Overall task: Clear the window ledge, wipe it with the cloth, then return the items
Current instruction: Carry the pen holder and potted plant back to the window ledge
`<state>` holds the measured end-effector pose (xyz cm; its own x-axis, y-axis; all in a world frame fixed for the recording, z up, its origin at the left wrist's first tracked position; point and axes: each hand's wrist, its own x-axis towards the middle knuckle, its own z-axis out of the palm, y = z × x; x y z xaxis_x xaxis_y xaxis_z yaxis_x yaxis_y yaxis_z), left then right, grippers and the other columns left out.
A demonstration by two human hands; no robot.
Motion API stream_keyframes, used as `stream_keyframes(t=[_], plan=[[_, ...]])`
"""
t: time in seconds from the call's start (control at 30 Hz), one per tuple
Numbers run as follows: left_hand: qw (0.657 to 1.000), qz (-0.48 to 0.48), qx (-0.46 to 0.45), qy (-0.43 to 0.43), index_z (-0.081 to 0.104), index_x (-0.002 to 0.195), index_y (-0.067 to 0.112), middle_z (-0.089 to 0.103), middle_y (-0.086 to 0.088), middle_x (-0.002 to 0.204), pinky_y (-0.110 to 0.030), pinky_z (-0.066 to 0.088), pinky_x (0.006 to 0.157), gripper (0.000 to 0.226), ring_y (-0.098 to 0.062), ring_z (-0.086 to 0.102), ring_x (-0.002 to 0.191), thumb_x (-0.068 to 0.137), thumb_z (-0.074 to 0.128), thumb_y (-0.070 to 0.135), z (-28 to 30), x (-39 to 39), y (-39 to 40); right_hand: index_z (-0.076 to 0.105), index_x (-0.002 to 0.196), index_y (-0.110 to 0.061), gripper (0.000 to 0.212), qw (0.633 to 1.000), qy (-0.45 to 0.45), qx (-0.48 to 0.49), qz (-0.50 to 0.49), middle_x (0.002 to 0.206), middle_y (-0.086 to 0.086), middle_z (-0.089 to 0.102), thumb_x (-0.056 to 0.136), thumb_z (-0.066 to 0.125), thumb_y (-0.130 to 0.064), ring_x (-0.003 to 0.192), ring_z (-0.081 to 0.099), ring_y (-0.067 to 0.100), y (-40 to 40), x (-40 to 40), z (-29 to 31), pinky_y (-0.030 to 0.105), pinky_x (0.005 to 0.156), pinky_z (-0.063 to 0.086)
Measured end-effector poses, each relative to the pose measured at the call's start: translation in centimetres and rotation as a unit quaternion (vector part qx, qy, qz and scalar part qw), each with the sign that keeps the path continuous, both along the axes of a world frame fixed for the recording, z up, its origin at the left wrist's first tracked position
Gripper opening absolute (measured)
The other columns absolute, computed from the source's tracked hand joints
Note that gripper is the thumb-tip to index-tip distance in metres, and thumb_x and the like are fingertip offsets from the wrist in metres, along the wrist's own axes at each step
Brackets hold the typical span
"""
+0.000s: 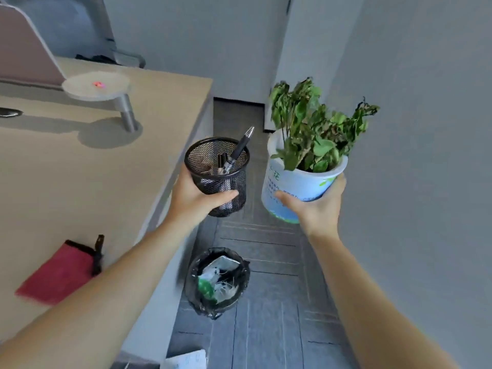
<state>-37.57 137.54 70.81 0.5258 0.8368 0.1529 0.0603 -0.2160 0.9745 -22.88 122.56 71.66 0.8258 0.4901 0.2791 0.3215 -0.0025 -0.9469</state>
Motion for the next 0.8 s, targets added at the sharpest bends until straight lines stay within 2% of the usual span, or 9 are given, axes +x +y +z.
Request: stream_keyframes(t=[0.13, 0.27, 0.33, 0.4, 0.47, 0.53, 0.63, 0.73, 0.8], plan=[[0.995, -0.095, 0.021, 0.007, 0.051, 0.117, 0.012, 0.063, -0.008, 0.116, -0.05, 0.046, 0.098, 0.092, -0.023, 0.059, 0.109, 0.036, 0.082, 0.044, 0.7, 5.5, -7.7, 0.028, 0.135, -0.01, 0.105, 0.996, 0.005, 0.007, -0.084, 0.118, -0.005, 0.047, 0.045, 0.081, -0.023, 0.108, 0.05, 0.011, -10.4, 2.4, 0.0, 0.018, 0.084, 0.045], [0.983, -0.183, 0.029, 0.002, 0.049, 0.119, 0.014, 0.062, -0.005, 0.118, -0.044, 0.044, 0.101, 0.097, -0.021, 0.057, 0.111, 0.034, 0.081, 0.049, 1.5, 9.5, -17.5, 0.03, 0.133, -0.01, 0.103, 0.985, 0.0, 0.006, -0.172, 0.109, -0.014, 0.048, 0.045, 0.081, -0.025, 0.102, 0.052, 0.01, -22.1, 3.3, 0.3, 0.024, 0.086, 0.048], [0.973, -0.231, 0.025, -0.015, 0.046, 0.121, 0.013, 0.06, -0.003, 0.12, -0.034, 0.041, 0.1, 0.098, -0.019, 0.055, 0.112, 0.034, 0.078, 0.044, 2.2, 10.9, -22.7, 0.031, 0.132, -0.011, 0.102, 0.976, -0.012, 0.005, -0.215, 0.104, -0.023, 0.046, 0.044, 0.081, -0.024, 0.096, 0.053, -0.002, -27.7, 3.3, 0.7, 0.011, 0.079, 0.048], [0.96, -0.278, 0.017, -0.03, 0.044, 0.123, 0.014, 0.059, -0.001, 0.119, -0.033, 0.04, 0.1, 0.098, -0.017, 0.054, 0.112, 0.034, 0.076, 0.042, 2.8, 12.1, -27.1, 0.032, 0.132, -0.01, 0.101, 0.966, -0.018, 0.008, -0.259, 0.103, -0.025, 0.045, 0.044, 0.081, -0.023, 0.093, 0.051, -0.014, -32.5, 2.9, 1.1, 0.001, 0.073, 0.045], [0.944, -0.329, 0.011, -0.031, 0.042, 0.122, 0.015, 0.058, 0.0, 0.117, -0.036, 0.04, 0.103, 0.099, -0.018, 0.054, 0.112, 0.032, 0.076, 0.041, 3.0, 13.4, -31.0, 0.032, 0.131, -0.008, 0.101, 0.951, -0.024, 0.009, -0.307, 0.103, -0.024, 0.045, 0.045, 0.084, -0.021, 0.092, 0.05, -0.017, -36.8, 2.1, 1.6, -0.001, 0.073, 0.043], [0.925, -0.378, 0.001, -0.032, 0.041, 0.122, 0.015, 0.058, 0.001, 0.116, -0.037, 0.042, 0.102, 0.1, -0.018, 0.055, 0.111, 0.031, 0.077, 0.04, 3.1, 14.5, -34.5, 0.033, 0.131, -0.008, 0.102, 0.935, -0.026, 0.004, -0.353, 0.106, -0.015, 0.048, 0.046, 0.087, -0.02, 0.096, 0.052, -0.006, -40.5, 0.9, 1.8, 0.002, 0.077, 0.044], [0.887, -0.46, -0.003, -0.026, 0.043, 0.119, 0.013, 0.06, 0.004, 0.11, -0.029, 0.044, 0.092, 0.097, -0.013, 0.057, 0.104, 0.032, 0.077, 0.038, 3.2, 15.7, -39.9, 0.033, 0.127, -0.013, 0.102, 0.904, -0.025, 0.014, -0.427, 0.116, -0.004, 0.048, 0.04, 0.082, -0.035, 0.104, 0.052, 0.01, -45.5, -2.0, 2.0, 0.024, 0.087, 0.049], [0.843, -0.537, -0.006, -0.023, 0.042, 0.116, 0.015, 0.059, 0.002, 0.111, -0.029, 0.045, 0.092, 0.094, -0.015, 0.057, 0.105, 0.032, 0.077, 0.038, 3.0, 15.8, -45.5, 0.032, 0.123, -0.021, 0.093, 0.867, -0.019, 0.02, -0.497, 0.108, -0.016, 0.046, 0.044, 0.082, -0.026, 0.1, 0.05, -0.004, -50.5, -5.3, 1.9, 0.019, 0.083, 0.048], [0.819, -0.573, -0.007, -0.016, 0.042, 0.111, 0.02, 0.059, 0.008, 0.104, -0.027, 0.045, 0.09, 0.09, -0.013, 0.057, 0.1, 0.03, 0.076, 0.039, 2.8, 15.6, -49.3, 0.032, 0.124, -0.021, 0.092, 0.837, -0.02, 0.021, -0.547, 0.104, -0.023, 0.044, 0.046, 0.081, -0.025, 0.096, 0.049, -0.008, -53.8, -7.6, 1.7, 0.015, 0.079, 0.048]])
